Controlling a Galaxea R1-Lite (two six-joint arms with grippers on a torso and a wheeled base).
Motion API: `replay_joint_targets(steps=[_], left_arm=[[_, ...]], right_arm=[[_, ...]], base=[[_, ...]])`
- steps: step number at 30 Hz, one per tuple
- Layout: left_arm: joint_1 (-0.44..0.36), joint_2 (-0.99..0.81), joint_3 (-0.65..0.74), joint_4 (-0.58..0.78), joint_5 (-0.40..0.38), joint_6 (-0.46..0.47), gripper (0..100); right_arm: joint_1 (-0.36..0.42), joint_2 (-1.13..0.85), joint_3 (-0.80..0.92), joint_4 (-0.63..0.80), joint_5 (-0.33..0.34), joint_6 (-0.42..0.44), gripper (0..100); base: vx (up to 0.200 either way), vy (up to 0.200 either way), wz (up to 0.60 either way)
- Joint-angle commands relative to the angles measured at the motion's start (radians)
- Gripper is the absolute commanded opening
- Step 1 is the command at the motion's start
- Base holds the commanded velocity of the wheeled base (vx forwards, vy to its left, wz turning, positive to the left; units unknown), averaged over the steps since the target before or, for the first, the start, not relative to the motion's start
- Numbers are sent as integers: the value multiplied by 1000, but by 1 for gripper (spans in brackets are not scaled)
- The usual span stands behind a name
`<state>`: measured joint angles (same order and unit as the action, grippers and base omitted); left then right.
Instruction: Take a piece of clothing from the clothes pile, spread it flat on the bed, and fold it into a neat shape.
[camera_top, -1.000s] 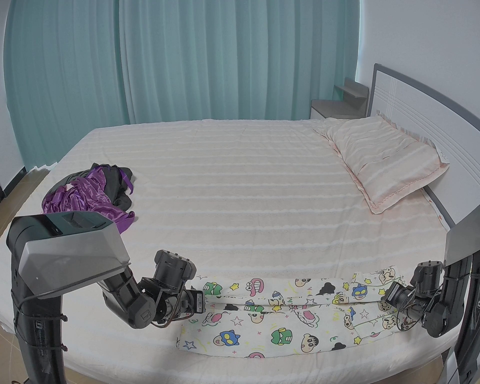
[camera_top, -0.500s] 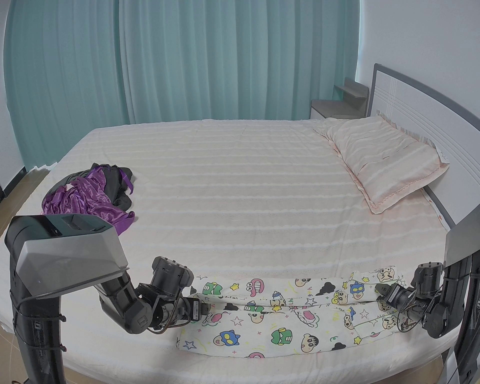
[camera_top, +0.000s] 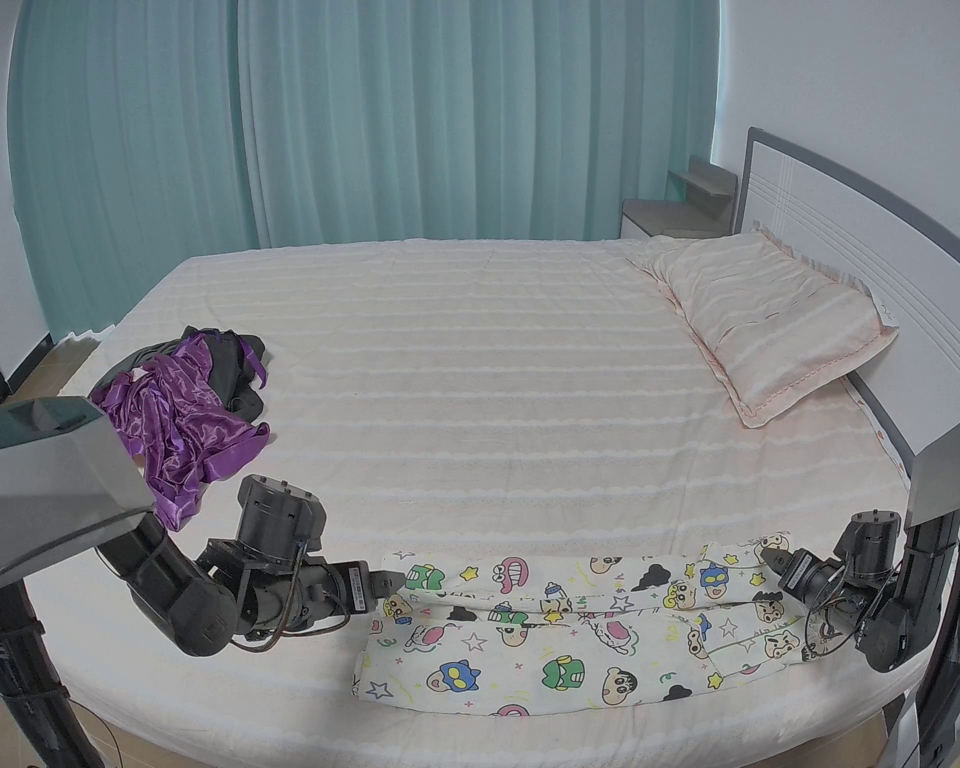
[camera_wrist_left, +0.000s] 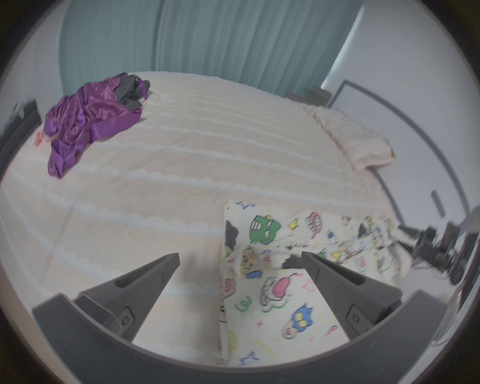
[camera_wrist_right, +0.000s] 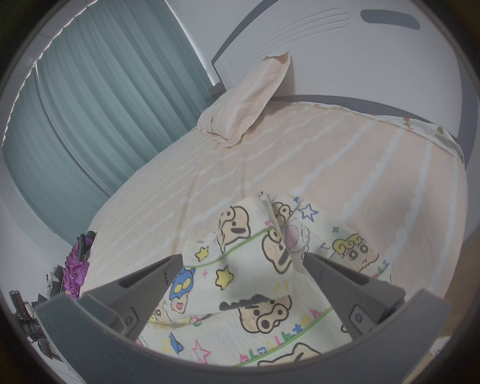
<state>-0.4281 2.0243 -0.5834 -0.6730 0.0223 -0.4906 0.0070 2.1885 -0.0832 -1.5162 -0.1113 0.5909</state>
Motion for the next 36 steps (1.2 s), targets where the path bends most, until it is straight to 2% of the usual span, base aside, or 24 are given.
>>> replay_joint_targets(steps=[1,3,4,7,12,13,18,23,36], left_arm=[[11,-45,-38,1,-32,-83,100],[11,-45,-38,1,-32,-83,100],[-3,94,-134,0,-10,-149,100],[-15,162,-173,1,11,-152,100],[-63,303,-259,39,94,-126,100],[-69,326,-294,82,119,-108,100],[-81,330,-363,208,125,-108,100],[-89,330,-372,230,126,-106,100],[-112,292,-271,227,128,-101,100]], right_arm=[[-4,-75,-1,1,-1,1,100],[-4,-75,-1,1,-1,1,100],[-5,-84,-3,-6,1,3,100],[-4,-84,-3,-7,1,3,100],[-1,-84,-3,-10,2,7,100],[4,-84,-1,-10,2,9,100],[7,-82,0,-13,2,10,100],[11,-84,8,-16,4,10,100],[18,-76,11,-29,5,12,100]], base=[[0,0,0],[0,0,0],[0,0,0],[0,0,0],[0,0,0],[0,0,0],[0,0,0],[0,0,0],[0,0,0]])
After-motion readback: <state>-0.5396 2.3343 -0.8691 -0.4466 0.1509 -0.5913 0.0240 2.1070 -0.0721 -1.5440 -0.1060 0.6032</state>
